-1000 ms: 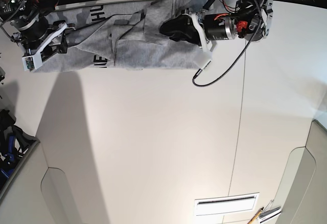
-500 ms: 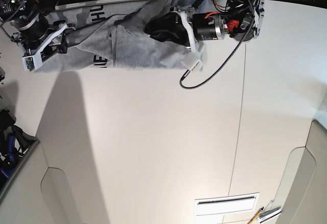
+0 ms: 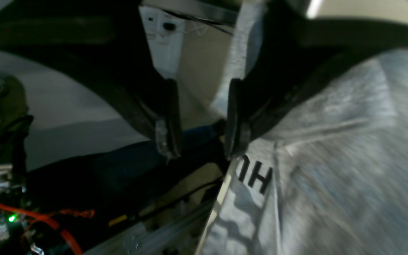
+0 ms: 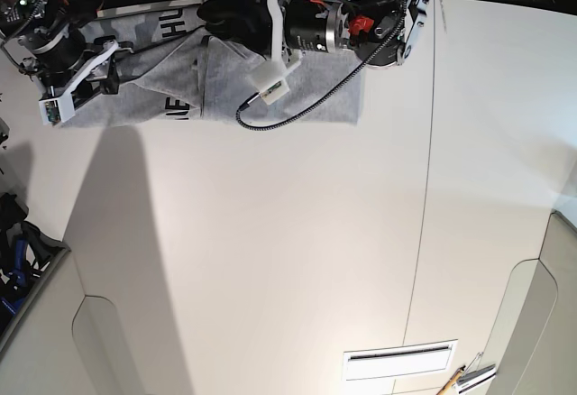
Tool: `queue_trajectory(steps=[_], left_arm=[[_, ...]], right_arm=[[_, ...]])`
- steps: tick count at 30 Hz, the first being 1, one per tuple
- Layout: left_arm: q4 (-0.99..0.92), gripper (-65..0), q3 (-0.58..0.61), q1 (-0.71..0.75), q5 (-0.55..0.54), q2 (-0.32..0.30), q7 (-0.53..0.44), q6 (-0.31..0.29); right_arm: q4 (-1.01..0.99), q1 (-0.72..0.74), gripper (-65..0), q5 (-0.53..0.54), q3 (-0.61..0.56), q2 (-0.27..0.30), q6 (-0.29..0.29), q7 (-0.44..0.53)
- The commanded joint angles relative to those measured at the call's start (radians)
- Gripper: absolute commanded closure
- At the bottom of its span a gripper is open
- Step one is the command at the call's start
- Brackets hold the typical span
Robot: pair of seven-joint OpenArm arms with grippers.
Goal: Fold the T-shirt properly
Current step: 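Press the folded bundle down with the left gripper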
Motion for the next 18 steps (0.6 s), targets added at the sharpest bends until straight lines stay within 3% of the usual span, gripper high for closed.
queue_trajectory(steps=[1, 8, 14, 18], left_arm=[[0.051, -23.9, -0.008, -0.008, -0.031, 0.003, -0.011, -0.009], [0.241, -23.9, -0.153, 0.000, 0.071, -0.002, -0.019, -0.009], [0.195, -23.8, -0.223, 0.015, 0.284, -0.003, -0.111, -0.009], [0.152, -16.2, -0.222, 0.022, 0.312, -0.003, -0.116, -0.009]], right_arm=[[0.014, 0.002, -26.7, 0.012, 0.006, 0.008, 0.000, 0.016], [0.014, 0.002, -26.7, 0.011, 0.006, 0.009, 0.000, 0.016], [0.014, 0.002, -26.7, 0.012, 0.006, 0.034, -0.001, 0.020], [0.014, 0.003, -26.7, 0.012, 0.006, 0.042, -0.001, 0.020]])
